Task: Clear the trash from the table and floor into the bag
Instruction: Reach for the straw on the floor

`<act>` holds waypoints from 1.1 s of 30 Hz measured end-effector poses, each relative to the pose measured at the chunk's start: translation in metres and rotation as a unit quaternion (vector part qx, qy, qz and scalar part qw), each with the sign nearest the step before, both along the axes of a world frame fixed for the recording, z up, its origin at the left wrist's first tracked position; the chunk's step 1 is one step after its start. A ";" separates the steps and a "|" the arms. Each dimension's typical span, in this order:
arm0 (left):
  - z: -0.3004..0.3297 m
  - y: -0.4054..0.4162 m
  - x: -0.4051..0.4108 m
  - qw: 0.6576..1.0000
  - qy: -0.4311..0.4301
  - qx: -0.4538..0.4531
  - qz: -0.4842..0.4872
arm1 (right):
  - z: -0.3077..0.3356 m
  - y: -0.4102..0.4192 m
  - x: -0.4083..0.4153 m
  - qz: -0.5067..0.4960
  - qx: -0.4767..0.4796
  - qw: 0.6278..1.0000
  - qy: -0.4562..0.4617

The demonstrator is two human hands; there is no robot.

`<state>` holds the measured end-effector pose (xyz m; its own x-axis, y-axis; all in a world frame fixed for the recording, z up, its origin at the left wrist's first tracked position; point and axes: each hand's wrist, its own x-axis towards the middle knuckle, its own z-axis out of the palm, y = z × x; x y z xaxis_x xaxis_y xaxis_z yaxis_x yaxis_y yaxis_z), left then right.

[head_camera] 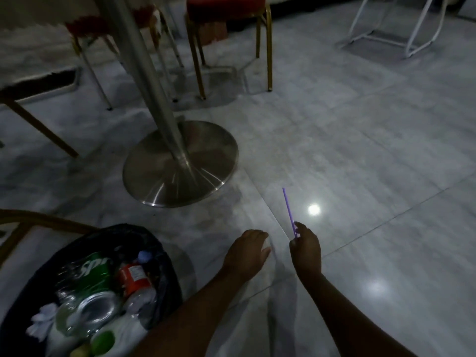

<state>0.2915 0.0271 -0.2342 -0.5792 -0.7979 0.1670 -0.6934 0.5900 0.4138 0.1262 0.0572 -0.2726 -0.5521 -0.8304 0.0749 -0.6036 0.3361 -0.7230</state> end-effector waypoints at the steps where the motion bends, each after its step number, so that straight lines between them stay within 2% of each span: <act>1: 0.014 0.004 0.003 1.000 0.010 -0.011 0.003 | 0.016 0.006 0.007 0.000 -0.022 1.000 -0.002; 4: 0.057 0.019 0.014 0.996 0.049 -0.070 0.016 | 0.056 0.023 0.029 0.014 -0.084 0.996 -0.016; 7: 0.095 0.034 0.036 0.992 0.074 -0.088 0.055 | 0.091 0.034 0.055 0.039 -0.101 0.993 -0.035; 10: 0.126 0.046 0.067 0.989 0.076 -0.083 0.097 | 0.131 0.046 0.087 0.073 -0.115 0.989 -0.051; 15: 0.180 0.065 0.135 0.988 0.039 -0.111 0.105 | 0.185 0.068 0.153 0.188 -0.107 0.974 -0.065; 23: 0.245 0.080 0.244 0.986 -0.079 -0.128 0.072 | 0.209 0.079 0.251 0.362 -0.092 0.927 -0.026; 26: 0.257 0.086 0.280 0.985 -0.095 -0.124 0.079 | 0.221 0.086 0.283 0.390 -0.155 0.908 -0.022; 33: 0.260 0.105 0.350 0.981 -0.145 -0.111 0.069 | 0.208 0.091 0.337 0.415 -0.053 0.904 0.087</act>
<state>0.6419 0.1325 0.0258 -0.5167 -0.8347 0.1905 -0.8426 0.5352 0.0593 0.4631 0.1479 -0.0647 0.2852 -0.9364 0.2043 -0.7240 -0.3502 -0.5944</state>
